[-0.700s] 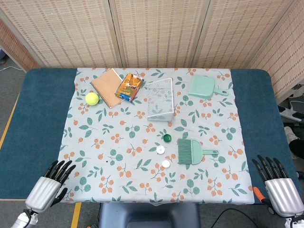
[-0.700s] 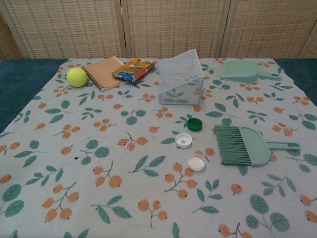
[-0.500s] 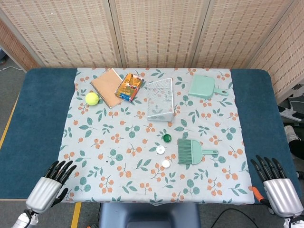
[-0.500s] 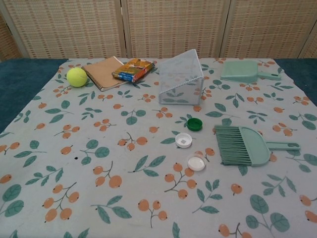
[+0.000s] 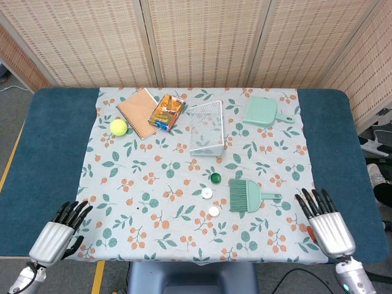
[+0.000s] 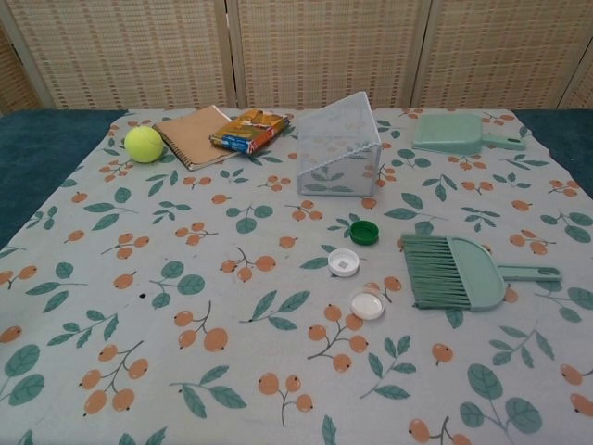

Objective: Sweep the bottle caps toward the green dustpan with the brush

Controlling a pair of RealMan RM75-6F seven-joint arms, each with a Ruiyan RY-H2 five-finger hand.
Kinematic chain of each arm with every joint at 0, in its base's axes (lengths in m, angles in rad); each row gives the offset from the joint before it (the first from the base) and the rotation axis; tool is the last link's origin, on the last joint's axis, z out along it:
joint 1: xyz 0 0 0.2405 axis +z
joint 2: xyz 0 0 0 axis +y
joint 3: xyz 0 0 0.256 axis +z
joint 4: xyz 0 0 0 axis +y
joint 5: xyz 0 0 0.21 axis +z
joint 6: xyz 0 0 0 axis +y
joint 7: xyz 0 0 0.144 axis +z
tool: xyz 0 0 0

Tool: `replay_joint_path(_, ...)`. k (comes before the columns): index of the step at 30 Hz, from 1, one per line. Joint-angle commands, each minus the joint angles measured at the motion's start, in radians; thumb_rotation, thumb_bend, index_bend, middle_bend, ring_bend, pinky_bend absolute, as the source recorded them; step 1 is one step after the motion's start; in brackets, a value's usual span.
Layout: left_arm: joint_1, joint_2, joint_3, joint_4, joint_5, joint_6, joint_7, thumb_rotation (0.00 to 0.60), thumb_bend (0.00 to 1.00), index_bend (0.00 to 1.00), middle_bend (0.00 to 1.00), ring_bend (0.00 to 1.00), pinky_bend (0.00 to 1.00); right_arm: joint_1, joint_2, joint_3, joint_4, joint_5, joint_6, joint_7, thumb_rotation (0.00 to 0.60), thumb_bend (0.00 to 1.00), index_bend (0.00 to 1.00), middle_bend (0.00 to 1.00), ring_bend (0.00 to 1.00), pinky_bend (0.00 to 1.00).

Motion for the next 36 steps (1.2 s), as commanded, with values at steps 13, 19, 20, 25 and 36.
replay_joint_path(13, -0.021, -0.024, -0.039, 0.023, -0.091, -0.043, 0.015, 0.600, 0.43, 0.00, 0.00, 0.00, 0.08, 0.217, -0.356, 0.152, 0.208, 0.371, -0.187, -0.317, 0.600, 0.24, 0.24, 0.22, 0.00, 0.00)
replay_joint_path(19, -0.025, -0.019, -0.046, 0.028, -0.112, -0.048, 0.003, 0.600, 0.43, 0.00, 0.00, 0.00, 0.08, 0.255, -0.411, 0.139, 0.289, 0.419, -0.203, -0.332, 0.600, 0.24, 0.29, 0.26, 0.03, 0.00)
replay_joint_path(20, -0.025, -0.017, -0.046, 0.027, -0.113, -0.048, -0.001, 0.600, 0.43, 0.00, 0.00, 0.00, 0.08, 0.262, -0.418, 0.137, 0.296, 0.423, -0.201, -0.336, 0.600, 0.24, 0.30, 0.27, 0.04, 0.00)
replay_joint_path(25, -0.025, -0.013, -0.045, 0.030, -0.113, -0.042, -0.011, 0.600, 0.43, 0.00, 0.00, 0.00, 0.08, 0.283, -0.445, 0.133, 0.322, 0.440, -0.189, -0.347, 0.600, 0.24, 0.34, 0.29, 0.06, 0.00)
replay_joint_path(36, -0.029, -0.010, -0.042, 0.030, -0.118, -0.045, -0.015, 0.600, 0.43, 0.00, 0.00, 0.00, 0.08, 0.319, -0.481, 0.113, 0.345, 0.492, -0.177, -0.386, 0.600, 0.24, 0.37, 0.32, 0.08, 0.00)
